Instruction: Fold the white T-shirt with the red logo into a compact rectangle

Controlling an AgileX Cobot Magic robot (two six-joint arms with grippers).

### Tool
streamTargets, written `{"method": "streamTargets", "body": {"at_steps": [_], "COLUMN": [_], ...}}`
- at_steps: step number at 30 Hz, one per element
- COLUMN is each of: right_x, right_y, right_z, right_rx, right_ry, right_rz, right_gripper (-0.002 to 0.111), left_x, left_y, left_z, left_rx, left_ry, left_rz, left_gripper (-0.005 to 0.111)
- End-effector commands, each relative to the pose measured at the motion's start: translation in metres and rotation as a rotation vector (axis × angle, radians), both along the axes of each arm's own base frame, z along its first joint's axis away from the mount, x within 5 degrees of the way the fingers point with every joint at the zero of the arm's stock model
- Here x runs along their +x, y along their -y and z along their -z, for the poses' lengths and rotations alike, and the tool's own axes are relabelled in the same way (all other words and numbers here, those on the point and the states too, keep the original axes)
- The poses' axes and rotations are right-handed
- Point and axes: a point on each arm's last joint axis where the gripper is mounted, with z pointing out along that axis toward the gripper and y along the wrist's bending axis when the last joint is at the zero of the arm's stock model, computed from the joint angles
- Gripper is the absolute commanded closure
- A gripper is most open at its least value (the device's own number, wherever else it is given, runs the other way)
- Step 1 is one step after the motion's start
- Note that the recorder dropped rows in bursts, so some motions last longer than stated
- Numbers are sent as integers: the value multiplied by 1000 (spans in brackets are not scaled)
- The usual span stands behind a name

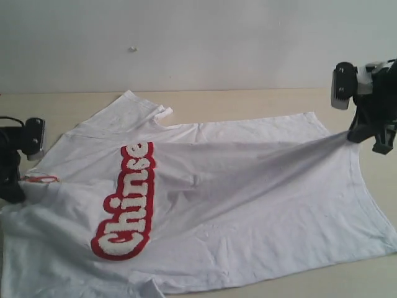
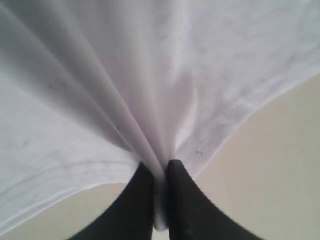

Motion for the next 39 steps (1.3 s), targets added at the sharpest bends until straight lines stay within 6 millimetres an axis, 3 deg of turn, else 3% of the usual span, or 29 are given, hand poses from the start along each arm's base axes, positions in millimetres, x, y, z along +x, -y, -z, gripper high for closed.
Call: {"method": "streamTargets", "body": {"at_steps": [1, 9, 21, 31, 35, 39], "right_x": [-11, -45, -103, -140, -148, -150], "right_y": [-5, -17, -35, -50, -58, -61], "right_z": [-54, -115, -192, -231, -233, -226], "right_rx": [27, 95, 152, 271, 362, 400], "right_ry": [153, 218, 388, 507, 454, 393], "right_rz": [36, 90, 116, 166, 178, 190], "right_gripper": [108, 108, 108, 108, 108, 108], "left_x": [-4, -31, -90, -148, -166, -168], "left_y": [-10, -26, -27, -28, -28, -28], "left_z": [-54, -140, -223, -269, -280, -281], "left_rx": [86, 166, -16, -129, -148, -149], "left_ry": [191, 511, 806, 988, 1045, 1050], "left_rz": [-83, -345, -599, -690, -686, -682], "left_gripper": [107, 107, 107, 107, 107, 107]}}
